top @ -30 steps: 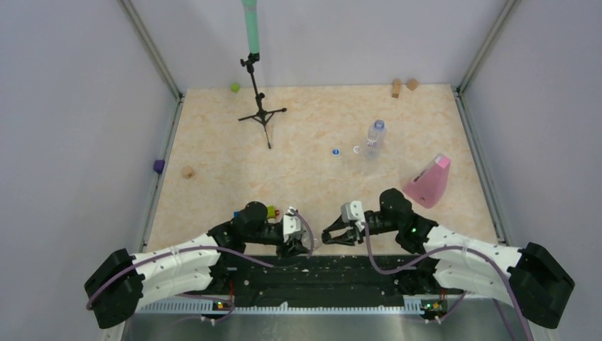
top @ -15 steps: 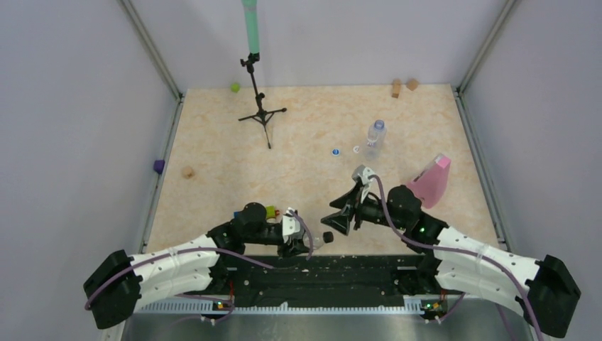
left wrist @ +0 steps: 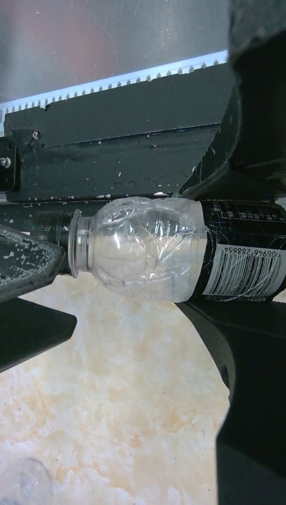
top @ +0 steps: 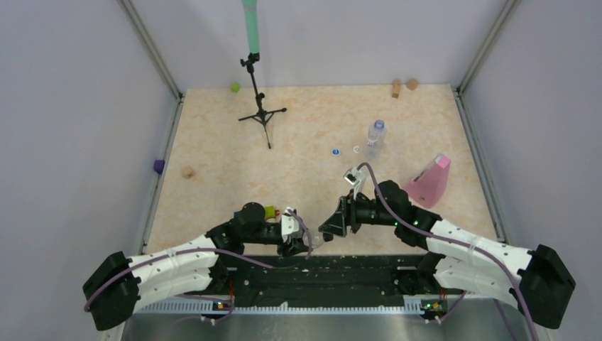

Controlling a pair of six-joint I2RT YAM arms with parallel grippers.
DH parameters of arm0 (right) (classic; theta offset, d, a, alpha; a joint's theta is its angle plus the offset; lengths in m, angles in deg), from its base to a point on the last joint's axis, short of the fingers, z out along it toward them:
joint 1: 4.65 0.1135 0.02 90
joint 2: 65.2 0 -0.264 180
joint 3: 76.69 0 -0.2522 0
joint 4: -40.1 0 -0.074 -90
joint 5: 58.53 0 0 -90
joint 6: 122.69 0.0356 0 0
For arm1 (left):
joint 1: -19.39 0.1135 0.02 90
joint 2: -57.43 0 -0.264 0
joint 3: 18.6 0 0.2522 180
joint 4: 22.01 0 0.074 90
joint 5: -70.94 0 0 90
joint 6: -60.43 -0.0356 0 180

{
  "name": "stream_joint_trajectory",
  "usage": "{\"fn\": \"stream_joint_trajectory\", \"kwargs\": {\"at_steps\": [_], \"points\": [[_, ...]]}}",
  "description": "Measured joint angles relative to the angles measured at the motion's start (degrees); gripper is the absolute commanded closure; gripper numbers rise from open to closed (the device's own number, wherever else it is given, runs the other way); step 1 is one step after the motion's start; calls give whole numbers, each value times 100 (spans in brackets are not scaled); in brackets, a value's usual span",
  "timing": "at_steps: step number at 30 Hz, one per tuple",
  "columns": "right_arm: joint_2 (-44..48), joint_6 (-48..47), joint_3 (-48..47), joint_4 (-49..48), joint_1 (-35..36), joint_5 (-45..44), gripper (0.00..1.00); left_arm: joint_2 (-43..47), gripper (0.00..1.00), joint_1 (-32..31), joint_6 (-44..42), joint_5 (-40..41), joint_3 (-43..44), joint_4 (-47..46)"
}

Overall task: Unscrew the bottle caps
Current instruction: Unscrew the bottle cap from the plastic bottle.

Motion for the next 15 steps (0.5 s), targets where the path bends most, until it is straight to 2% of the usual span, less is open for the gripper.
{"fn": "stream_joint_trajectory", "kwargs": {"at_steps": [8,11,15], "points": [[157,210,197,-44,-105,323,41,70,100,0,24,22,0,4],[195,208,197,-39,-125,450,51,92,100,0,39,22,0,2],[219,203,197,-28,-125,549,55,92,100,-2,59,24,0,2]]}}
